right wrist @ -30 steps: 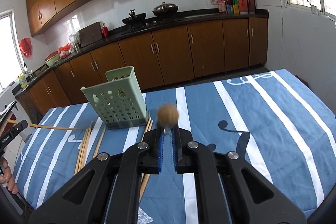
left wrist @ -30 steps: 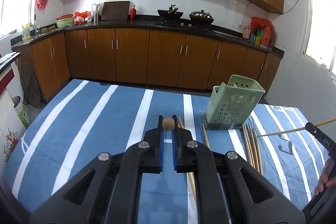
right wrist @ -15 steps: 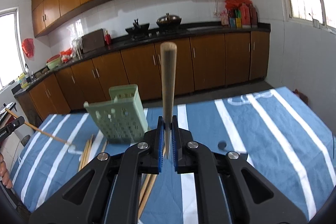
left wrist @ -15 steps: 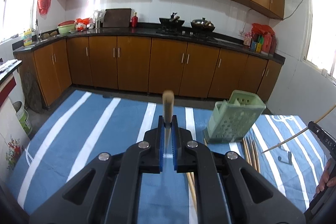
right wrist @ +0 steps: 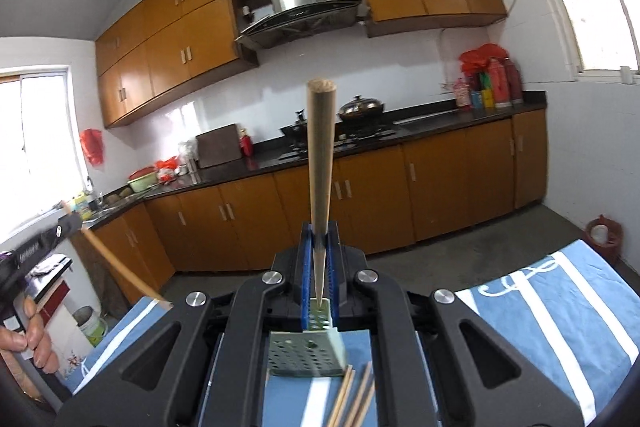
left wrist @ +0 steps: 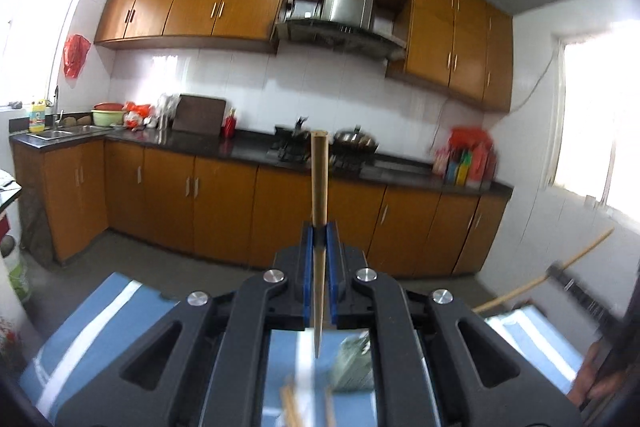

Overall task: Organize utensils
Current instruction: 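Lift the left tool's chopstick upright over the green basket while the right tool does likewise, then lower the left tool's chopstick into the basket and open while the right tool releases its own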

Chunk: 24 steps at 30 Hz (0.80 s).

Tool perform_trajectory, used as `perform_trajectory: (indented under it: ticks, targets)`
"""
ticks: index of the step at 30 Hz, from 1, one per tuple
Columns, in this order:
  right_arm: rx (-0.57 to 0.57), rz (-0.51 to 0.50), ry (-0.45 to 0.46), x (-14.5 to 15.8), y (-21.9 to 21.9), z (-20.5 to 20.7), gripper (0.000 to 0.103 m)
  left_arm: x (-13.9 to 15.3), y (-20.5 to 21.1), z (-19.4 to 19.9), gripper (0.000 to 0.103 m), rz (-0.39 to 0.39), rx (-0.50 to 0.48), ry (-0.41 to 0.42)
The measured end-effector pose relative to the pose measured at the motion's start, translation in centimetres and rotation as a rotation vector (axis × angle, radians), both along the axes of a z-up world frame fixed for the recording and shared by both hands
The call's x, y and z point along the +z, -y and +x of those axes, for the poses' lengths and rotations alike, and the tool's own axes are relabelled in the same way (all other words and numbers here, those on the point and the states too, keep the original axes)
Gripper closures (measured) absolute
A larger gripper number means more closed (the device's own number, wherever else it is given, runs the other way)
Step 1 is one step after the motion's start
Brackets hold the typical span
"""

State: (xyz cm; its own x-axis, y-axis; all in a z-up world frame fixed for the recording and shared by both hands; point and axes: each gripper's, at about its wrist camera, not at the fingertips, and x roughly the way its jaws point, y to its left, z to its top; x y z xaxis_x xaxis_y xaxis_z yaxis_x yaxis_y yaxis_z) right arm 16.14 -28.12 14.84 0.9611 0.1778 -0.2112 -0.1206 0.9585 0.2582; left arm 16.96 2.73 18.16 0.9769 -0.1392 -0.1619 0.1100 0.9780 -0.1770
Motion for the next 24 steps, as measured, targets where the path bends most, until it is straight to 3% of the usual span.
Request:
perform_trajectory:
  ticks: [7, 14, 22, 24]
  targets:
    - [0.043, -0.065, -0.082, -0.9, -2.3, 2.8, 0.095, -0.5, 3.9, 3.1, 0.095, -0.038, -0.022, 0.018]
    - [0.052, -0.054, -0.185, -3.1, -2.2, 5.3, 0.095, -4.0, 6.0, 5.9, 0.095, -0.033, -0.053, -0.056]
    - [0.067, -0.059, -0.237, -4.4, -2.9, 6.3, 0.094, -7.0, 6.7, 7.8, 0.095, 0.005, -0.069, -0.136]
    - [0.065, -0.06, -0.237, -4.3, -2.9, 6.2, 0.086, -7.2, 6.4, 7.7, 0.093, 0.005, -0.068, -0.14]
